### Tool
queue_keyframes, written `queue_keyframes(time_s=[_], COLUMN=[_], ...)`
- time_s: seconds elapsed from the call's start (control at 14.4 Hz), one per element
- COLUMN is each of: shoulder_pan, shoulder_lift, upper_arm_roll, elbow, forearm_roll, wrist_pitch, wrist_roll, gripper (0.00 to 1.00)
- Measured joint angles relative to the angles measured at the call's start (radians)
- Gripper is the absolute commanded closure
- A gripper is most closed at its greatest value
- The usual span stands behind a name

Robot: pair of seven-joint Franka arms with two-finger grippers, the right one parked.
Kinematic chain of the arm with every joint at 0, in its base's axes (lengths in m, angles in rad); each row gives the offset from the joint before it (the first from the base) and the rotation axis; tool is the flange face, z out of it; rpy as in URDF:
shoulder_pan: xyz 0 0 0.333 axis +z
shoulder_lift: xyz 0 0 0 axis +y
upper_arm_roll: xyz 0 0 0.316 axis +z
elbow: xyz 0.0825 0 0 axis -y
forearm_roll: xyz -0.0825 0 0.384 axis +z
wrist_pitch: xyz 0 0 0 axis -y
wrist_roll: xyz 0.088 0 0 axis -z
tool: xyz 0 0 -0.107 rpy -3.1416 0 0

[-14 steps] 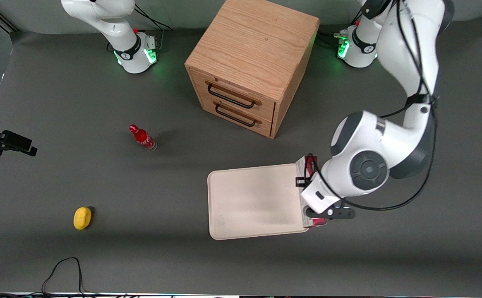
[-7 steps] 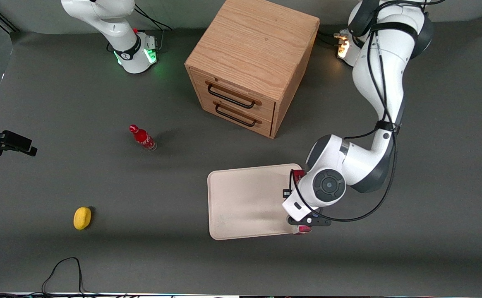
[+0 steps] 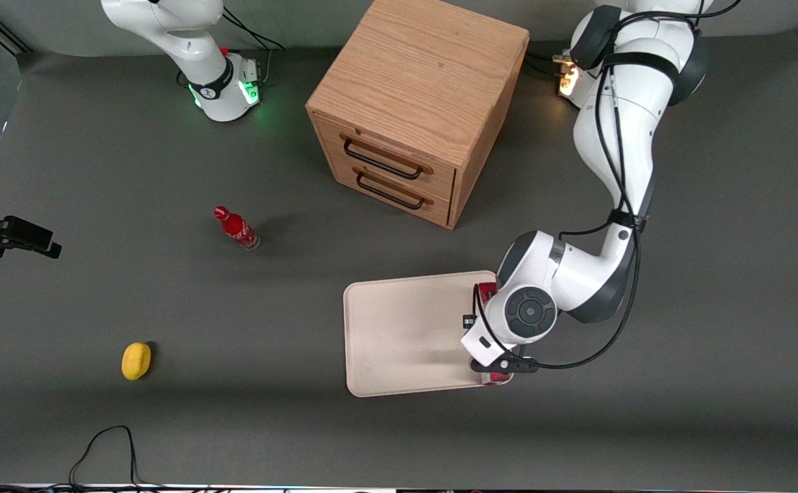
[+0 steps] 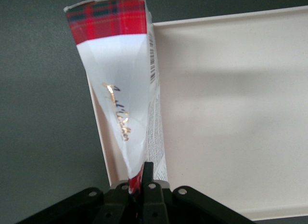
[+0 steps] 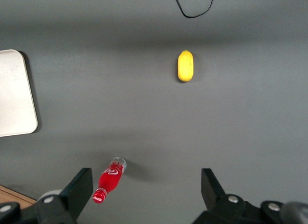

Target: Place red cookie box on tray

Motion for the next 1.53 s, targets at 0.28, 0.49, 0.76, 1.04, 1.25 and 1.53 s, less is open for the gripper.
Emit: queue_keyframes(time_s=[0.28, 0.49, 0.76, 1.04, 1.25, 1.53], shoulder_pan=[0.000, 0.000, 0.027, 0.084, 0.164, 0.241], shoulder_lift=[-0.002, -0.015, -0.074, -0.270, -0.492, -0.752], upper_arm_roll=[0.002, 0.006, 0.013, 0.013, 0.013, 0.063], elbow=[0.003, 0.005, 0.008, -0.093, -0.308, -0.585], forearm_roll=[0.001, 0.003, 0.008, 0.010, 0.010, 0.010], wrist_pitch=[0.000, -0.001, -0.087, -0.189, -0.194, -0.194], wrist_roll=[-0.006, -0.007, -0.004, 0.030, 0.121, 0.252], gripper=[0.00, 0.00, 0.00, 0.00, 0.00, 0.00])
